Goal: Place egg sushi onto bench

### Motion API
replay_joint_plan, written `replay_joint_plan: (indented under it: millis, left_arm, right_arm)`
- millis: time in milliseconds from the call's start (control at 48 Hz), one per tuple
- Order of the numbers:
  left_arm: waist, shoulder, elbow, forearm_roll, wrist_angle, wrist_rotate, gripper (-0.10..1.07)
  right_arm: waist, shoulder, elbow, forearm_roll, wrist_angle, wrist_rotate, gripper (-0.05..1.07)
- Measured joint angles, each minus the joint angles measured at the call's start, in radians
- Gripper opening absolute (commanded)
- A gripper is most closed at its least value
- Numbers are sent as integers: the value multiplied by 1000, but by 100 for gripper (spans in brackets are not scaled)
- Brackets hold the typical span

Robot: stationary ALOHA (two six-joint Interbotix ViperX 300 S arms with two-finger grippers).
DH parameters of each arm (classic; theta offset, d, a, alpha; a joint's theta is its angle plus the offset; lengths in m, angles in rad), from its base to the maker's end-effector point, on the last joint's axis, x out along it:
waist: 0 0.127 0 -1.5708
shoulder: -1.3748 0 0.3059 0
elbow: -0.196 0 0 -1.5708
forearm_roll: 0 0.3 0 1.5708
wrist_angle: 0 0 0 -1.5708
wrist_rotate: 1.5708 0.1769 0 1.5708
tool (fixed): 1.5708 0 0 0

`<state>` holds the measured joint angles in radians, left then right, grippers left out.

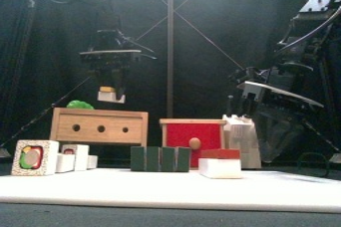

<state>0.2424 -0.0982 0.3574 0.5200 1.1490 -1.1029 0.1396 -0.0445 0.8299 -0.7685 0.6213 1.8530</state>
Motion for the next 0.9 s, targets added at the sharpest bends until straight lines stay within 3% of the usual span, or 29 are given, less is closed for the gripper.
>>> replay_joint_plan:
  millis: [188, 562, 896]
  left_arm:
    - [41, 0, 25, -15, 2, 2, 67]
    - [51, 0, 60, -75, 2, 2, 69]
    - [52, 0, 60, -60, 2, 5, 86]
  right_arm:
    - [0, 2, -8, 0, -9, 0, 53]
    - [0, 2, -8, -2, -9, 0, 53]
    - [0, 2, -8, -2, -9, 0, 53]
